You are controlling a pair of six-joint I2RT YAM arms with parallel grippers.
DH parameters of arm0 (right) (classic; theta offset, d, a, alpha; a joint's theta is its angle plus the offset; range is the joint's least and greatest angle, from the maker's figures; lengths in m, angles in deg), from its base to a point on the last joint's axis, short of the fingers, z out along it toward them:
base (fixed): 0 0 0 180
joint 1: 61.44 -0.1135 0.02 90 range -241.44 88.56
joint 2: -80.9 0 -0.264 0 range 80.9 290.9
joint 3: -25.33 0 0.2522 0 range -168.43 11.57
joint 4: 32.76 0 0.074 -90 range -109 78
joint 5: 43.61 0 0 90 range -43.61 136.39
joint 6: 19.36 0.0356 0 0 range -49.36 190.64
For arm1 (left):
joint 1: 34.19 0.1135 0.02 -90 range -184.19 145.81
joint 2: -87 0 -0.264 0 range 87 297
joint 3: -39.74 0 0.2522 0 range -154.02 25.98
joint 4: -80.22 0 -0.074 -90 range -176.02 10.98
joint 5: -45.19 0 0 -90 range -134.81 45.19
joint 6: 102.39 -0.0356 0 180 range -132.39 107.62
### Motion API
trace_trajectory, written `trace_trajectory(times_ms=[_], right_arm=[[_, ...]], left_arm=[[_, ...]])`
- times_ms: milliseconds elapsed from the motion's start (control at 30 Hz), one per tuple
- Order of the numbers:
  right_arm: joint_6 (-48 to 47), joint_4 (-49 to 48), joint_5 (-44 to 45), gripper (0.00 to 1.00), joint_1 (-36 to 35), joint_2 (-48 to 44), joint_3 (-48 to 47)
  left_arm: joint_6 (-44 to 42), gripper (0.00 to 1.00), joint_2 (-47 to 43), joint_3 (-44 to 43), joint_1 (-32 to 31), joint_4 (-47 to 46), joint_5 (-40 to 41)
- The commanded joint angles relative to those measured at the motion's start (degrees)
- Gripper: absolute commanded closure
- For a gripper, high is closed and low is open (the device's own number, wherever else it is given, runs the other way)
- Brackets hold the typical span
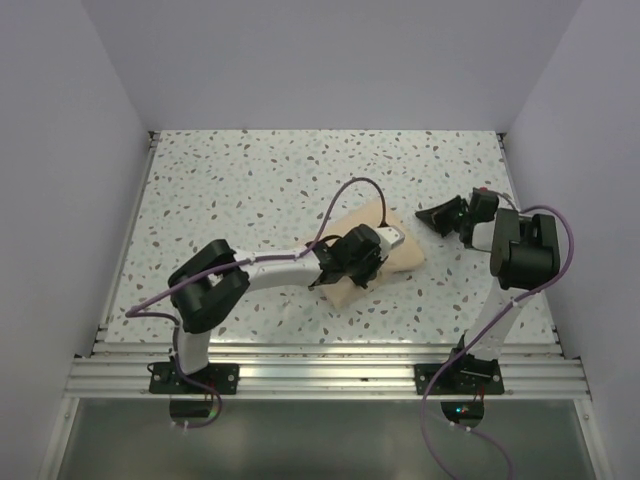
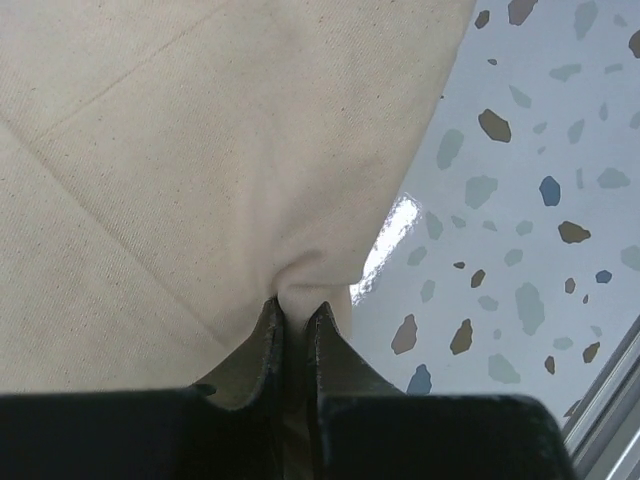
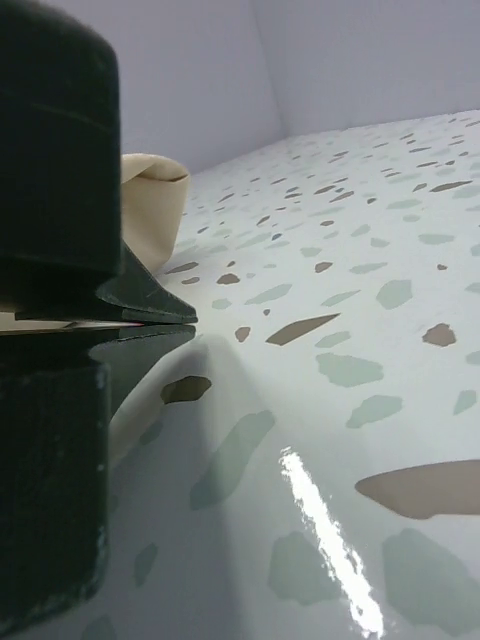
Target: Prepare the surgical pack
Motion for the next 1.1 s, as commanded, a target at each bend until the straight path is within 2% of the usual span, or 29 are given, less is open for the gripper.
trace_trajectory(times_ms=[0,67,233,333,667,700,767,800,867,967,1033,1067], right_arm=[[-4.05,4.24,0.12,1.00,-0.37,-4.41,-2.98],[-3.96,4.93,-0.31,1.00,-0.46,-5.03,-3.42],[-6.76,8.62,-1.90,0.97,-0.37,-5.47,-5.69],[-10.62,14.59,-2.25,0.93,-0.37,-6.61,-7.89],[-21.89,32.68,-3.04,0.70,-0.37,-13.73,-9.93],[-22.41,33.76,-3.22,0.63,-0.46,-15.04,-9.14],[-24.09,36.82,-3.83,0.56,-0.37,-19.60,-6.15],[-24.61,37.71,-4.01,0.40,-0.37,-21.28,-3.97],[-26.37,40.17,-4.71,0.30,-0.29,-25.59,-2.20],[-28.74,43.87,-5.68,0.32,-0.11,-28.93,-0.08],[-29.97,46.06,-6.29,0.36,0.42,-30.60,1.41],[-30.50,46.86,-6.21,0.42,0.59,-31.39,2.03]], left_arm=[[-3.21,1.00,1.45,-1.44,-3.91,1.75,4.23],[-3.39,1.00,1.71,-1.71,-4.79,2.63,7.21],[-3.83,0.63,-1.01,-0.66,-5.50,2.46,8.37],[-3.75,0.56,-3.73,-0.56,-5.59,2.81,8.46],[1.78,0.45,-14.00,-3.20,-5.68,10.70,12.23],[2.75,0.44,-15.15,-3.38,-5.59,11.68,12.59],[6.34,0.42,-18.92,-3.12,-5.59,14.91,13.55],[7.93,0.40,-20.42,-1.98,-5.33,15.72,13.64],[13.71,0.38,-25.16,0.56,-4.54,16.78,11.38],[22.40,0.35,-32.28,8.55,-2.43,15.13,7.60],[26.21,0.33,-37.28,15.50,-0.93,13.28,6.09],[29.01,0.32,-38.62,19.09,-0.58,12.05,5.56]])
